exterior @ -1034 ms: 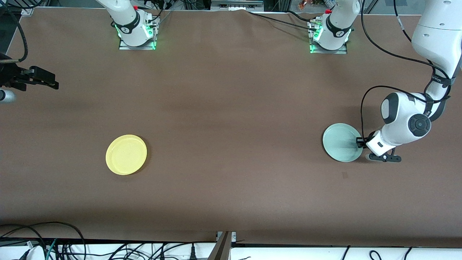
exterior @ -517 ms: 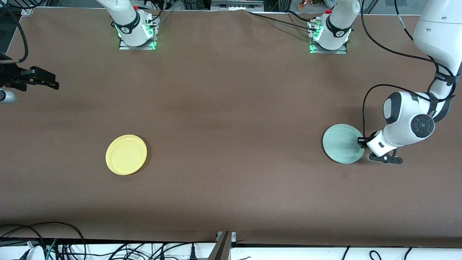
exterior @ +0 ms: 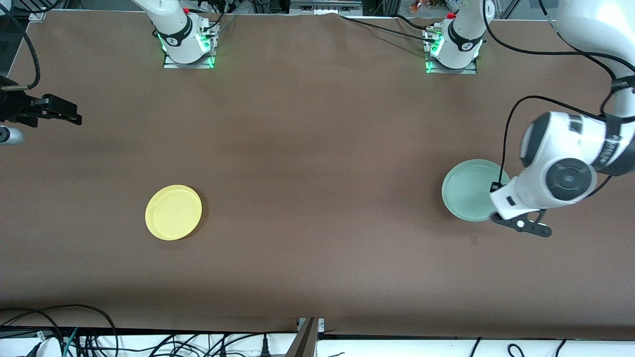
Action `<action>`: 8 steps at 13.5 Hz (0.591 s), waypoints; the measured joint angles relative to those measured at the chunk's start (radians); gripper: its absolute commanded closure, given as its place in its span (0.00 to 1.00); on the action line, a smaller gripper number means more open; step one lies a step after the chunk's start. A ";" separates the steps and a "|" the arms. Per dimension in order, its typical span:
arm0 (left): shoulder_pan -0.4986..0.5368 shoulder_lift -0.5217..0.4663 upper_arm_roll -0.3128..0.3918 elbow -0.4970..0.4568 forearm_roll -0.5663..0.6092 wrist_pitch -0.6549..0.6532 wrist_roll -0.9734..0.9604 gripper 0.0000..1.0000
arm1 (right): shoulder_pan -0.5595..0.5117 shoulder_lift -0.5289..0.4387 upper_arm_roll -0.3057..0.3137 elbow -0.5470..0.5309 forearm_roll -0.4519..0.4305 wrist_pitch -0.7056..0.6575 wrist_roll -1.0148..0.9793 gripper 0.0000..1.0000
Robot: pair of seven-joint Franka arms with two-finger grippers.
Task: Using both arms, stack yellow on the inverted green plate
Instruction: 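Lift the green plate on edge and carry it toward the table middle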
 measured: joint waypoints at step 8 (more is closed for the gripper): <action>-0.446 0.009 0.005 0.109 0.351 -0.366 -0.268 1.00 | -0.001 0.010 0.000 0.000 0.000 0.015 0.000 0.00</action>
